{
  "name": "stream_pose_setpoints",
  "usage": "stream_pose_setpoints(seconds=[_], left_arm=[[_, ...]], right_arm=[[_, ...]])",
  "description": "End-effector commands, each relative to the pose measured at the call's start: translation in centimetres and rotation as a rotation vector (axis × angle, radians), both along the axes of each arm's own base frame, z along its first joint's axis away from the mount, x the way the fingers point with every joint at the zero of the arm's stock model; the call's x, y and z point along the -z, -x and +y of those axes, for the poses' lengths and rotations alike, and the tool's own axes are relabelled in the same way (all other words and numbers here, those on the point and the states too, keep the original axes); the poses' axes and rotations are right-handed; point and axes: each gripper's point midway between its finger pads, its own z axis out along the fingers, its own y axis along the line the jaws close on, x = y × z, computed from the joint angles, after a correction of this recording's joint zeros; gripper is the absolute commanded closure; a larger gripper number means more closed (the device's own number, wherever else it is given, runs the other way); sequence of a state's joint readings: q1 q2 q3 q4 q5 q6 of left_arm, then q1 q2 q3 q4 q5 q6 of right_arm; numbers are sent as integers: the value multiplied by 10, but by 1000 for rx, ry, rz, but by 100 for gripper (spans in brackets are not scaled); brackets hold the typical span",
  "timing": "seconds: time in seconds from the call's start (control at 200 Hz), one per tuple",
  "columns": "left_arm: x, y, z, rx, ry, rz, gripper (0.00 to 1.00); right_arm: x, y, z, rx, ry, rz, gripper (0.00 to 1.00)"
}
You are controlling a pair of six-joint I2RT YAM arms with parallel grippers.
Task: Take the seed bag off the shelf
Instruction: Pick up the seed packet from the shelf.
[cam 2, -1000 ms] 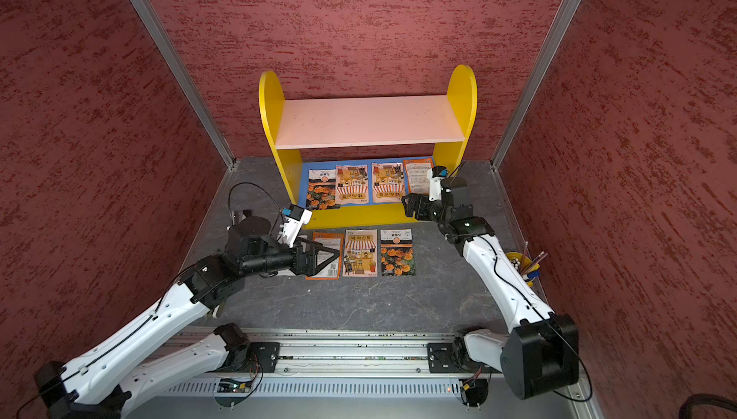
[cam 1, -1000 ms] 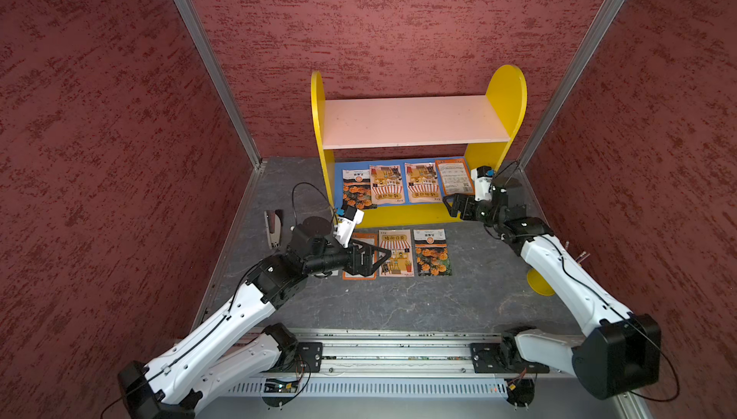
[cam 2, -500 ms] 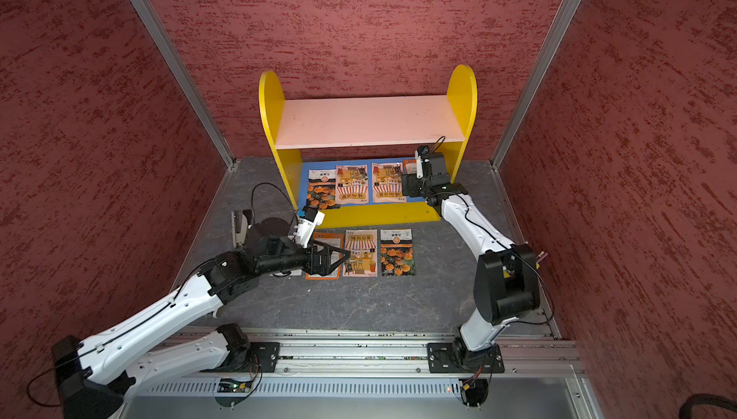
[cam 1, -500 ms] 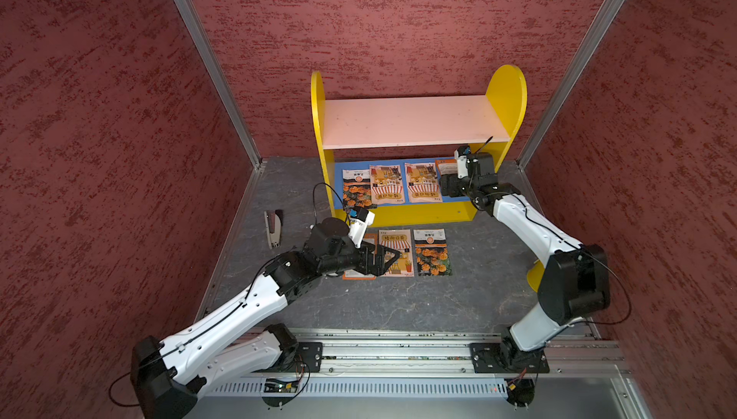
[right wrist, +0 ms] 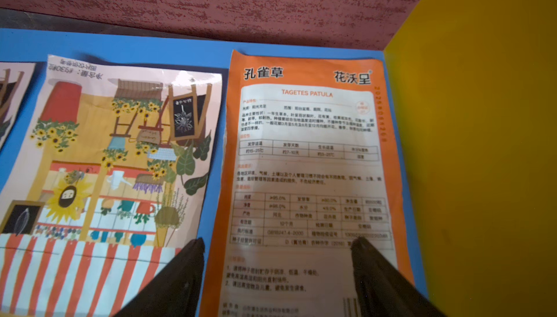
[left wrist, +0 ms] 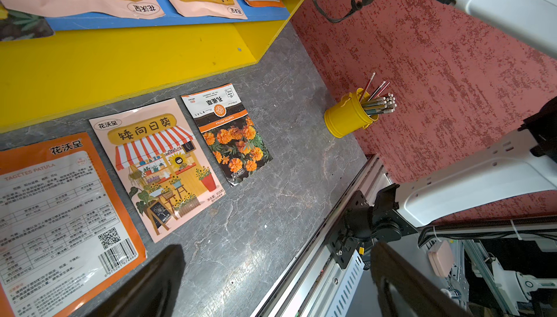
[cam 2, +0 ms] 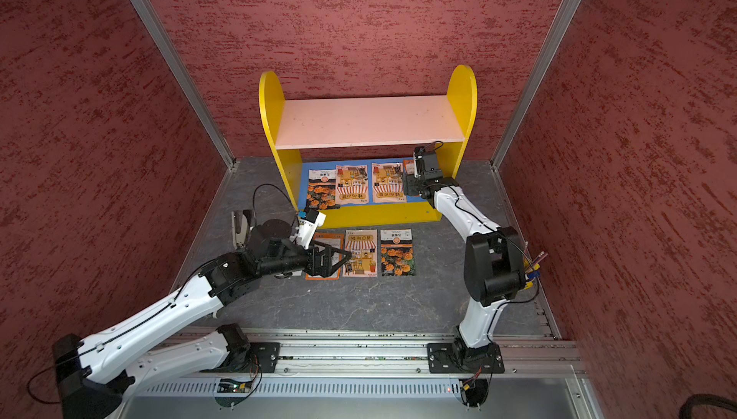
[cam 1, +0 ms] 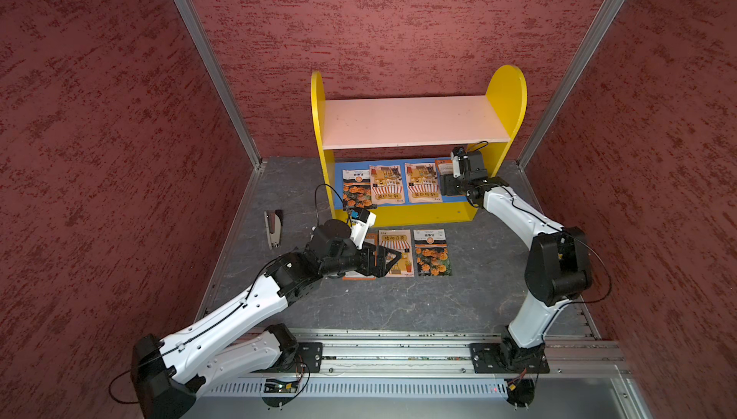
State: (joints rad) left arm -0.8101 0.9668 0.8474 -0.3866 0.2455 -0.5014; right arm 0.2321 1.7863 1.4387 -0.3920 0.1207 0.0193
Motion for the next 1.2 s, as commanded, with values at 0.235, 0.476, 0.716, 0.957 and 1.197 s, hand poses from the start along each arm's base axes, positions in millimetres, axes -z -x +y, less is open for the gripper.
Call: stream_pose_setpoints(seconds=[0.235, 0.476, 0.716, 0.957, 1.197], left_arm=[[-2, 0, -2, -1, 20, -25, 0], [0, 1, -2, 2, 26, -25, 0], [1, 2, -1, 1, 24, -25, 0], [1, 0, -1, -2, 23, -28, 0], [1, 0, -2, 0, 21, -29, 0]], right_arm=[[10, 27, -10, 38, -10, 24, 27], [10, 49, -13, 66, -40, 22, 27], [-12, 56, -15, 96, -65, -29, 27], [-50, 65, -10, 111, -156, -101, 25], [-59, 85, -8, 149, -279, -104, 26]])
